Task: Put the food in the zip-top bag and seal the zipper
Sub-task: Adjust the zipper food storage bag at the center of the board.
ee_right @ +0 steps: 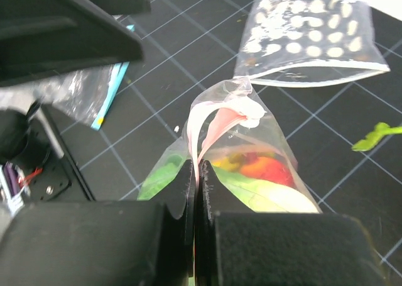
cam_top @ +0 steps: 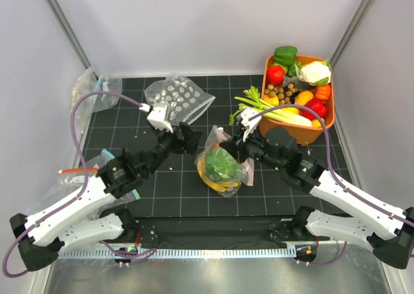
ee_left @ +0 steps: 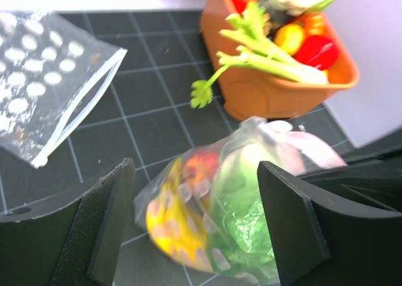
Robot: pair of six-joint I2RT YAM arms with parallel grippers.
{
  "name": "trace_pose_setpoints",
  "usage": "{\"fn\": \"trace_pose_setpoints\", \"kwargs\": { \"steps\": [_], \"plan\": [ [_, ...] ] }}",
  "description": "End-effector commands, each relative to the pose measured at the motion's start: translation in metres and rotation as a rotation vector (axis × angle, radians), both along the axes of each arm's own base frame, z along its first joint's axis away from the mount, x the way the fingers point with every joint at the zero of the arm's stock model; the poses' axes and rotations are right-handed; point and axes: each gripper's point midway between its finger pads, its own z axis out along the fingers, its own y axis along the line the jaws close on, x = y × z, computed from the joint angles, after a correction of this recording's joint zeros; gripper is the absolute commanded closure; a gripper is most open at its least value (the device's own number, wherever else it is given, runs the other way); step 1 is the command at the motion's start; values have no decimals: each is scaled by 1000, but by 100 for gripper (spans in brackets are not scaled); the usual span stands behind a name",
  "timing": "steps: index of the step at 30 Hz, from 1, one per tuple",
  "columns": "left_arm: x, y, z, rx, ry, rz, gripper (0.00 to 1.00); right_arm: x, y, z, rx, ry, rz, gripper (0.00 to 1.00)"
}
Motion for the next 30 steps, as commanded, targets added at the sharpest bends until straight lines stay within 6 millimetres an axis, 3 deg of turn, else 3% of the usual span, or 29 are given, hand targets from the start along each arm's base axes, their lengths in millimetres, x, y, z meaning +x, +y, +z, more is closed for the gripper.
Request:
{"fn": "trace_pose_setpoints", "kwargs": {
  "steps": [1,7,18,25,28,29,30],
  "plan": [
    [-11,1,21,-56,-107,-73,16,-16,8,47,81,-116,118,99],
    [-34,-12,40,-163,-214,-225,14,-22,9,49,95,-127,146,99],
    [-41,-41,29,-141,-231,-363,20,-45,15,52,123,-152,276,99],
    [-61,-53,35,-161,-258,-495,22,-58,11,62,175,-184,316,99],
    [-66,-60,34,-159,-255,-540,39,-59,9,63,179,-188,310,99],
    [-66,-61,35,-156,-250,-550,57,-59,8,64,183,-191,305,98],
    [-63,-65,30,-141,-233,-551,68,-58,8,63,182,-190,303,97]
  ]
}}
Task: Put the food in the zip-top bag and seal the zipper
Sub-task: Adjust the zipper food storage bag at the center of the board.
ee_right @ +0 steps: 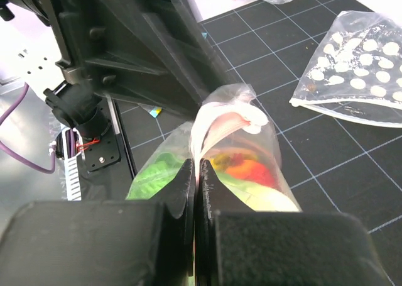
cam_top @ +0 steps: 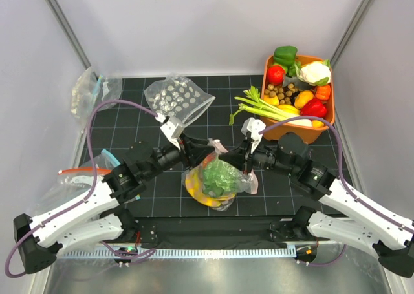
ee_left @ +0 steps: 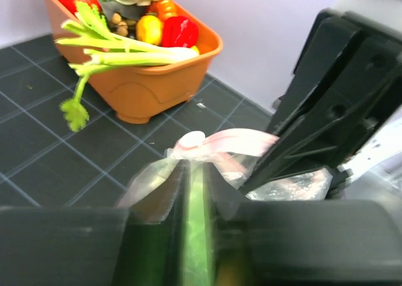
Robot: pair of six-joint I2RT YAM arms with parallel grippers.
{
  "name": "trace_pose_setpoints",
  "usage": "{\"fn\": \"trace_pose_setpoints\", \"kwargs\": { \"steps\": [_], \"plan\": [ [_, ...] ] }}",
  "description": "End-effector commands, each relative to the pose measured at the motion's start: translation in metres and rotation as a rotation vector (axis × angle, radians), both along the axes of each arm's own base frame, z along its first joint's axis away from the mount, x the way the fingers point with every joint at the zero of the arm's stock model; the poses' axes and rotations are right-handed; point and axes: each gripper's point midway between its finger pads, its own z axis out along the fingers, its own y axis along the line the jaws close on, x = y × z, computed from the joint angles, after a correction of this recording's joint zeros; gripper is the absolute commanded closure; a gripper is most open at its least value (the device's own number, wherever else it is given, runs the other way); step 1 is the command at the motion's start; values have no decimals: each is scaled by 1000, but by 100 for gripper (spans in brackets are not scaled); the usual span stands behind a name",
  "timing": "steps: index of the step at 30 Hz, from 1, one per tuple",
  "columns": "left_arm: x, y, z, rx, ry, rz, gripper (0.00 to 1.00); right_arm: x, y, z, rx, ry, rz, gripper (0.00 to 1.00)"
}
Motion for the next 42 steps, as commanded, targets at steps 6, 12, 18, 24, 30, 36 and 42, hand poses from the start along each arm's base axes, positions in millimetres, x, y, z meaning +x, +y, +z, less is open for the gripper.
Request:
{"fn": "trace_pose_setpoints", "kwargs": {
  "steps": [6,12,18,24,30,36,42],
  "plan": [
    [5,-15,11,16,-17,-34,100,3,2,41,118,-83,-11,88],
    [13,-8,9,14,-17,23,100,11,4,35,93,-55,-44,74],
    [17,-8,6,28,-4,41,99,26,2,29,64,-21,-126,99],
    [16,-7,8,25,-2,41,100,42,-3,24,36,0,-212,85],
    [39,16,6,25,40,230,100,52,-15,23,-43,11,-294,99],
    [57,42,1,36,88,409,99,65,-14,16,-156,-59,-414,99],
    [61,51,-4,51,104,462,95,77,-7,4,-333,-259,-517,99]
  ]
}}
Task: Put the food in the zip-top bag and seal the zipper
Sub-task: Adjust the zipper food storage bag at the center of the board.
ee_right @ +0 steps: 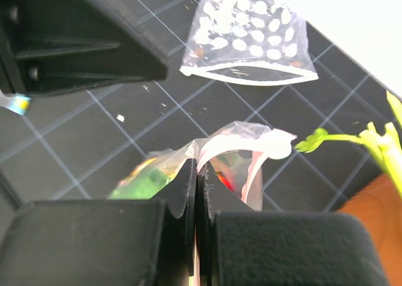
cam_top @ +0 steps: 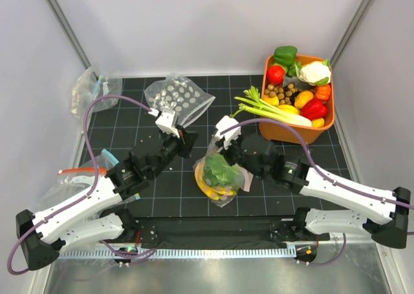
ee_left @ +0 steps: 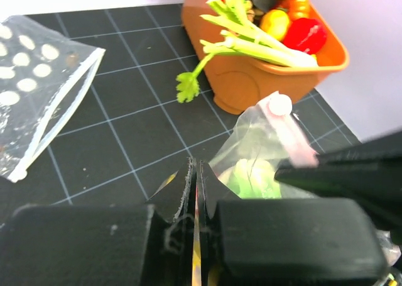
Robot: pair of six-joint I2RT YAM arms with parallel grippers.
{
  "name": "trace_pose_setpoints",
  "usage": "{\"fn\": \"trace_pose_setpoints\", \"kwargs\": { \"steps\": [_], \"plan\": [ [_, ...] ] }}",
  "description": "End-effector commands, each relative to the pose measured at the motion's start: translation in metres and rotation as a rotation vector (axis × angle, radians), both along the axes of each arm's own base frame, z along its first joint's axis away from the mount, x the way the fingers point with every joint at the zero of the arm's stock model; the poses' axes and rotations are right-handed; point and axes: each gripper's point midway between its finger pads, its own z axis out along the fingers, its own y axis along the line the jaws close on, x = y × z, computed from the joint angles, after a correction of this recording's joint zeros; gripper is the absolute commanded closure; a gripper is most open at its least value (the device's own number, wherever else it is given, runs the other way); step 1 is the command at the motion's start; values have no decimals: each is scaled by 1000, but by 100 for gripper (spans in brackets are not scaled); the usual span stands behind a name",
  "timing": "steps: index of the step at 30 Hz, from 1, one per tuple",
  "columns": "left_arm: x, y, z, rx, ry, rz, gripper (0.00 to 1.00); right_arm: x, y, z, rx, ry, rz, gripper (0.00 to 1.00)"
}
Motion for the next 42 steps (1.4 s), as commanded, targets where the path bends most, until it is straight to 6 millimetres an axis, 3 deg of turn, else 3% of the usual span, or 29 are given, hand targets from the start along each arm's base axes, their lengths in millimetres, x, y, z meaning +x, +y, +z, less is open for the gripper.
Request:
{"fn": "trace_pose_setpoints", "kwargs": {
  "steps": [1,3,4,5,10,14,17,18,21,22,26,36,42],
  "plan": [
    [5,11,26,-49,-30,64,94,18,-8,25,-73,-160,-93,99],
    [5,11,27,-55,-30,64,94,8,2,30,-69,-203,11,99],
    [5,11,26,-55,-26,57,93,5,5,23,-93,-231,53,98],
    [7,13,27,-59,-27,63,93,2,5,35,-52,-266,69,99],
    [11,21,26,-84,-4,69,92,-33,27,29,-153,-328,383,99],
    [12,21,28,-128,7,39,88,-51,34,30,-168,-378,519,99],
    [1,9,34,-169,-23,-62,59,-54,30,25,-200,-397,549,99],
    [-3,5,31,-168,-25,-99,39,-55,29,24,-211,-407,559,99],
    [-11,4,38,-201,-68,-145,18,-60,24,24,-201,-425,571,99],
    [-13,5,42,-213,-85,-152,16,-62,21,24,-196,-432,572,99],
    [-15,6,41,-227,-105,-169,12,-69,12,27,-172,-449,581,99],
    [-48,-22,33,-214,-127,-429,6,-78,11,20,-163,-438,621,99],
    [-48,-34,27,-186,-89,-484,12,-81,11,19,-160,-438,634,99]
  ]
}}
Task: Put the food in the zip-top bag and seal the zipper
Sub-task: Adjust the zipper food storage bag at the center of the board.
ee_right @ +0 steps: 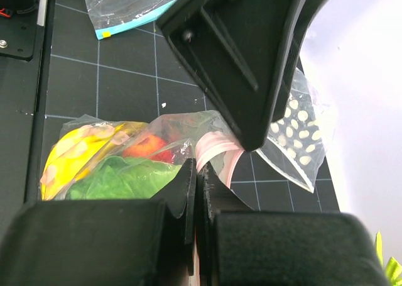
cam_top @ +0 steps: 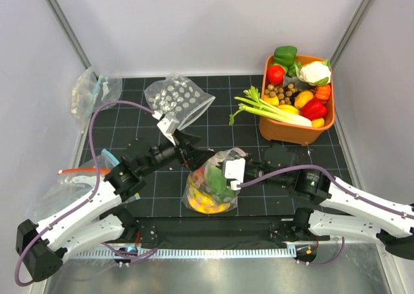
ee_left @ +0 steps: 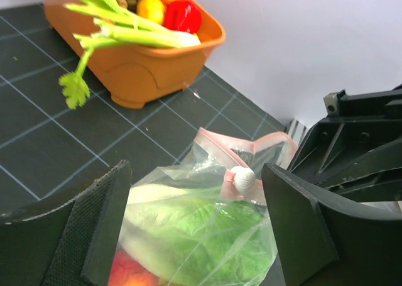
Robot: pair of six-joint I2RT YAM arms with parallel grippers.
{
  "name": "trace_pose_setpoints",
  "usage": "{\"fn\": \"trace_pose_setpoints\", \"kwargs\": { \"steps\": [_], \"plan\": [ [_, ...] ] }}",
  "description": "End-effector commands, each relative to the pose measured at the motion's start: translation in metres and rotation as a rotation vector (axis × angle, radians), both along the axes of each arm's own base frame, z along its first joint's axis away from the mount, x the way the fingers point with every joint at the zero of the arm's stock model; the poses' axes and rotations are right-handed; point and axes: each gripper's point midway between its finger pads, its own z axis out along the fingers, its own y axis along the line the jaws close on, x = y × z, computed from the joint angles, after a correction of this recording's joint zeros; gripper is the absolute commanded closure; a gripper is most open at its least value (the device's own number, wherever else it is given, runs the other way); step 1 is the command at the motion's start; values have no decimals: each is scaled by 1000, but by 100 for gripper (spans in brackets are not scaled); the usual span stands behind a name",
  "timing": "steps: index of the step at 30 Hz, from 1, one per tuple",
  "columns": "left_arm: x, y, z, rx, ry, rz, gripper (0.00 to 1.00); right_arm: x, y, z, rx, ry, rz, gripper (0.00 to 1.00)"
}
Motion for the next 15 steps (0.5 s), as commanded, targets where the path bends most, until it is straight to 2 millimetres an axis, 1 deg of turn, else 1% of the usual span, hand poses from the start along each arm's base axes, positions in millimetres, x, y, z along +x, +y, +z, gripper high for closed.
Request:
{"fn": "trace_pose_setpoints", "kwargs": {
  "steps": [1,7,12,14,15],
  "plan": [
    [-7,-9,20,-29,-53,-74,14,-5,2,17,56,-35,30,99],
    [-15,-14,18,-31,-50,-131,28,-5,1,17,58,-33,28,99],
    [-24,-18,21,-40,-53,-191,46,-3,2,14,51,-27,18,99],
    [-28,-21,20,-38,-45,-222,50,-3,2,15,54,-28,14,99],
    [-29,-21,19,-39,-44,-225,51,-2,1,16,57,-29,7,99]
  ]
}}
